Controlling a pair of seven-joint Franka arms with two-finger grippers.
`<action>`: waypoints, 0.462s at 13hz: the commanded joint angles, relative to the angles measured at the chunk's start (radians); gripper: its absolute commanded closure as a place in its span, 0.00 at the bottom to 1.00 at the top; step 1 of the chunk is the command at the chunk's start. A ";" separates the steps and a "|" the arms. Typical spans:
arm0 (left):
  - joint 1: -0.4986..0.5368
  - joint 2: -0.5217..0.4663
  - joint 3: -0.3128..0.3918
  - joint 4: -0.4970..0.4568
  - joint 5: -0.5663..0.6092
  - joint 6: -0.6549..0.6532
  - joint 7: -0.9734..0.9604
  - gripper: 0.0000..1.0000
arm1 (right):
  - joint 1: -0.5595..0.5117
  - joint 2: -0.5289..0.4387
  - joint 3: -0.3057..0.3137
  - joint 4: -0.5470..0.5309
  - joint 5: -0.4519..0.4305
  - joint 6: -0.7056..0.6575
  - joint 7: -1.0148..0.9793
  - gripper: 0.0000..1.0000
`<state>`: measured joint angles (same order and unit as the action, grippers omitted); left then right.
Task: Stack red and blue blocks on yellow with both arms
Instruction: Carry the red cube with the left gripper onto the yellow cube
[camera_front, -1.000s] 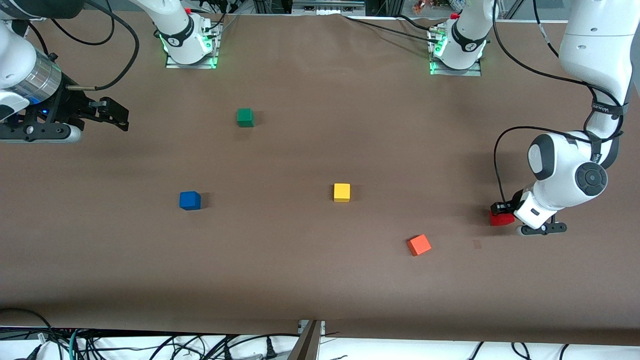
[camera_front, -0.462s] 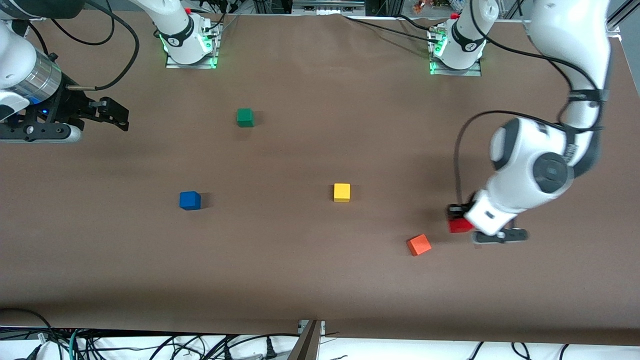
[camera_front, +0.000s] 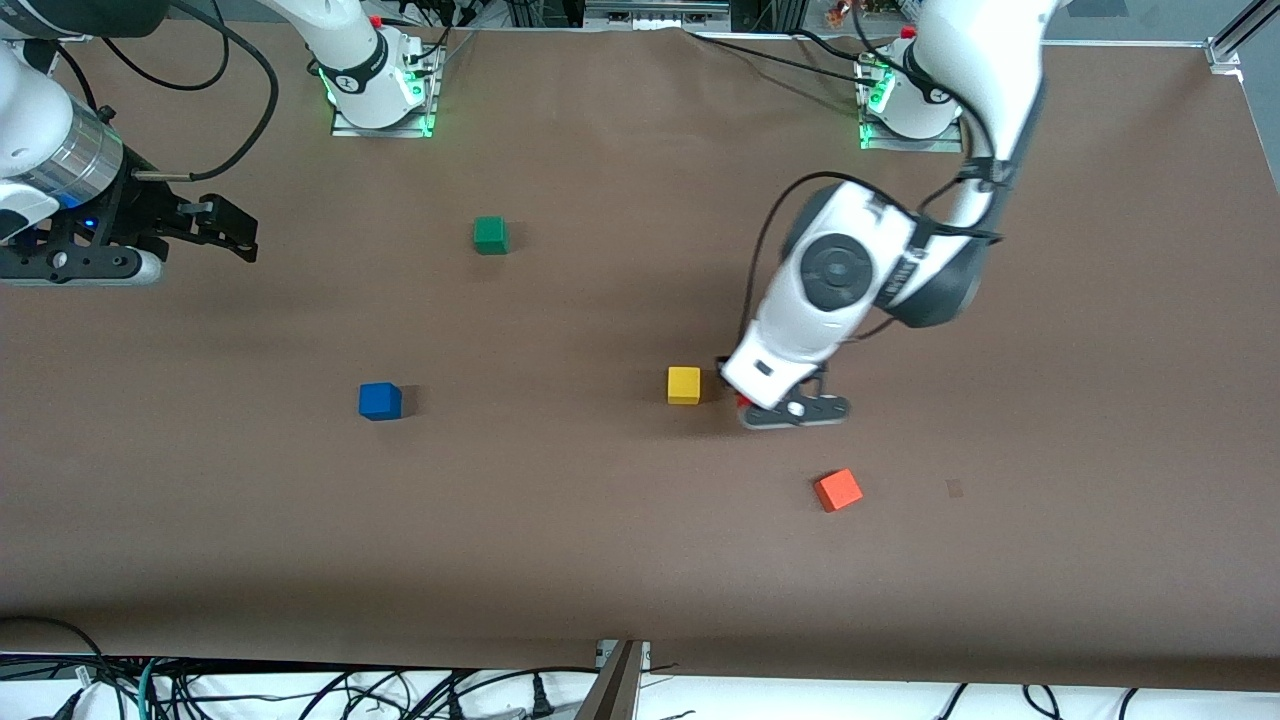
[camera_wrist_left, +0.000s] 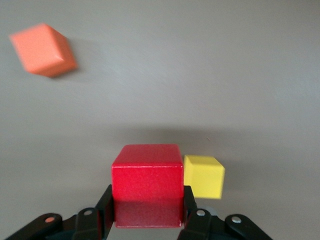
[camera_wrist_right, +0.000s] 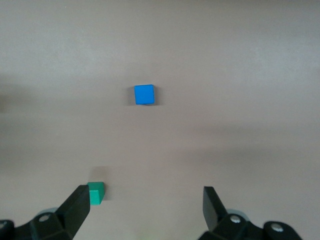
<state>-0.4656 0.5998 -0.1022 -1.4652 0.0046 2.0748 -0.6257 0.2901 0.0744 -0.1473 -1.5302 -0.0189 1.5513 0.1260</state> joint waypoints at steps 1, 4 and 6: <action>-0.071 0.078 0.019 0.084 0.006 -0.015 -0.012 1.00 | 0.009 0.002 0.005 0.019 -0.016 -0.010 -0.009 0.00; -0.126 0.106 0.019 0.095 0.008 -0.013 -0.015 1.00 | 0.030 0.005 0.006 0.019 -0.075 0.000 -0.011 0.00; -0.136 0.121 0.019 0.094 0.009 -0.013 -0.006 1.00 | 0.035 0.011 0.006 0.019 -0.079 0.000 -0.005 0.01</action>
<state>-0.5884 0.6969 -0.0992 -1.4089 0.0046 2.0766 -0.6353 0.3183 0.0748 -0.1426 -1.5298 -0.0778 1.5545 0.1243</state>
